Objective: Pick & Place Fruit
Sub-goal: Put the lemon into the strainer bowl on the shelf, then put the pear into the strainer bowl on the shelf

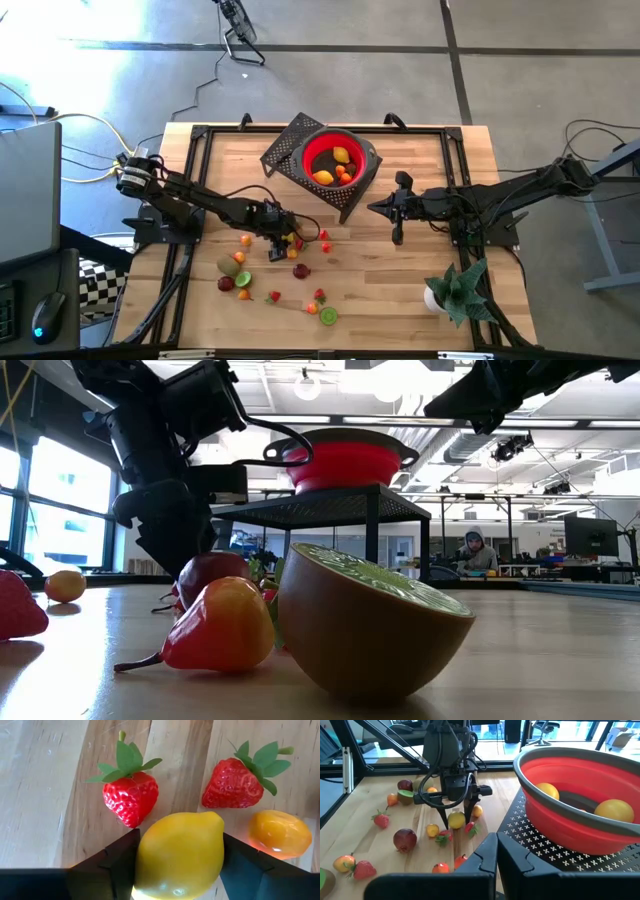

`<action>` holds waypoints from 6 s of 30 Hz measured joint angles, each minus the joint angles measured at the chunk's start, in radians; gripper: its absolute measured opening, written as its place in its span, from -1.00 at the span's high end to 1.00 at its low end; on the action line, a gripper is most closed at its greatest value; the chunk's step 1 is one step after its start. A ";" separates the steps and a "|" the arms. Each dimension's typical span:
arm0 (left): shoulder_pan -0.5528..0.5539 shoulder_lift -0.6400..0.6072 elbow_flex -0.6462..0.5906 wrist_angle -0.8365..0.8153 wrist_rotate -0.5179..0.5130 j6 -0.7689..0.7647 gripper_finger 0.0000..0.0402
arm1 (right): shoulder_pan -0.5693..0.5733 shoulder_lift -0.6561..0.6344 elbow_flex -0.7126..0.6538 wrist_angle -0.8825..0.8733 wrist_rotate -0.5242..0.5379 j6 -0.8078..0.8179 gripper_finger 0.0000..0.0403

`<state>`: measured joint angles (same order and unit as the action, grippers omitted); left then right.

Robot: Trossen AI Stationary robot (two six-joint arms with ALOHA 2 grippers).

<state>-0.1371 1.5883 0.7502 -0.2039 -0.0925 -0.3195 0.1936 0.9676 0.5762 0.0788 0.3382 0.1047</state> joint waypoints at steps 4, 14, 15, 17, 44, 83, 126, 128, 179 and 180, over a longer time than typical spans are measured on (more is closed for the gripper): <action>0.000 0.000 0.000 0.000 0.000 0.000 -0.12 | 0.000 0.000 0.000 0.000 0.000 0.000 0.99; 0.000 0.000 0.000 0.001 0.003 -0.026 -0.14 | 0.000 0.000 0.000 -0.001 0.000 0.000 0.99; 0.000 0.000 0.000 0.001 0.003 -0.026 -0.12 | 0.000 0.000 0.000 -0.001 0.000 0.000 0.99; 0.000 0.000 0.000 0.001 0.003 -0.026 -0.09 | 0.000 0.000 0.000 -0.001 0.000 0.000 0.99; 0.000 -0.187 0.217 -0.226 0.022 0.116 -0.09 | 0.000 0.000 0.000 -0.024 -0.001 -0.003 0.99; 0.308 -0.081 0.682 -0.067 -0.214 0.288 -0.09 | 0.000 0.000 0.000 -0.083 0.003 -0.006 0.99; 0.407 0.079 0.681 -0.128 -0.137 0.034 -0.27 | 0.000 0.000 0.000 -0.106 0.000 -0.020 0.99; 0.407 0.079 0.681 -0.128 -0.137 0.037 -0.29 | 0.000 0.000 0.000 -0.106 0.000 -0.021 0.99; 0.028 -0.581 0.077 -0.251 -0.408 -0.155 0.98 | 0.000 0.000 0.000 -0.088 -0.001 -0.023 0.99; 0.021 -0.585 0.062 -0.280 -0.418 -0.195 0.98 | 0.000 0.000 0.000 -0.088 -0.001 -0.026 0.99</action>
<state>-0.1164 1.0034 0.8126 -0.4835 -0.5102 -0.5143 0.1936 0.9676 0.5762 -0.0093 0.3374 0.0790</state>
